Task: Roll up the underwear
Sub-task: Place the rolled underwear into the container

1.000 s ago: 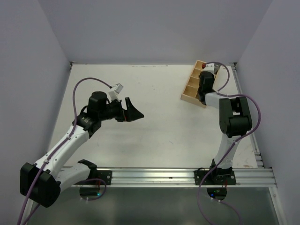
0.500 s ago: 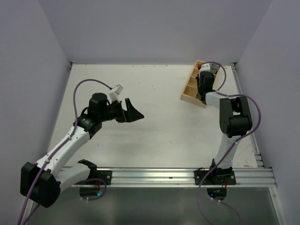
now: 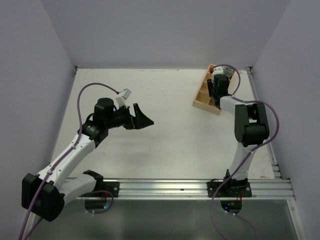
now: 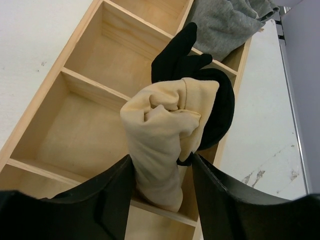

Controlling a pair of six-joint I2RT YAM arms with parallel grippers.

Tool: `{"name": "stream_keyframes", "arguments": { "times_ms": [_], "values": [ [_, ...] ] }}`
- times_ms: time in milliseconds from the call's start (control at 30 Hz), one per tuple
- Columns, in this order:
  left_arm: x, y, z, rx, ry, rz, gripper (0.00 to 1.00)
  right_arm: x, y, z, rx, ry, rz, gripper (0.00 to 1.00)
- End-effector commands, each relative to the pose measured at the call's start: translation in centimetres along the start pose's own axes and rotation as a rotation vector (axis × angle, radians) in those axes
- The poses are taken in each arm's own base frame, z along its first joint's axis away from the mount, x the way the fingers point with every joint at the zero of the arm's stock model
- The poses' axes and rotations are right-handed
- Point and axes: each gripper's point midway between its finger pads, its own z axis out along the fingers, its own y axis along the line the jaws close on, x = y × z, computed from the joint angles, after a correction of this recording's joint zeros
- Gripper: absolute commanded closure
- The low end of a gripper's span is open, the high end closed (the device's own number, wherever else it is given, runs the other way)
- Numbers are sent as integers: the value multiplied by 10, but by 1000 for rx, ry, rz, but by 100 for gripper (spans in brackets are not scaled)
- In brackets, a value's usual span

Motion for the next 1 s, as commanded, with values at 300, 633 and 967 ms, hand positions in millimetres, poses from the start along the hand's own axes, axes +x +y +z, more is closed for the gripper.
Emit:
{"name": "stream_keyframes", "arguments": {
  "times_ms": [300, 633, 967],
  "values": [
    [-30, -28, -9, 48, -68, 42, 0, -57, -7, -20, -27, -27, 100, 38],
    [-42, -36, -8, 54, -81, 36, 0, -81, -24, -64, -25, -22, 189, 37],
    [-53, -44, -10, 53, -92, 47, 0, -107, 24, -61, -350, 78, 142, 39]
  ]
}}
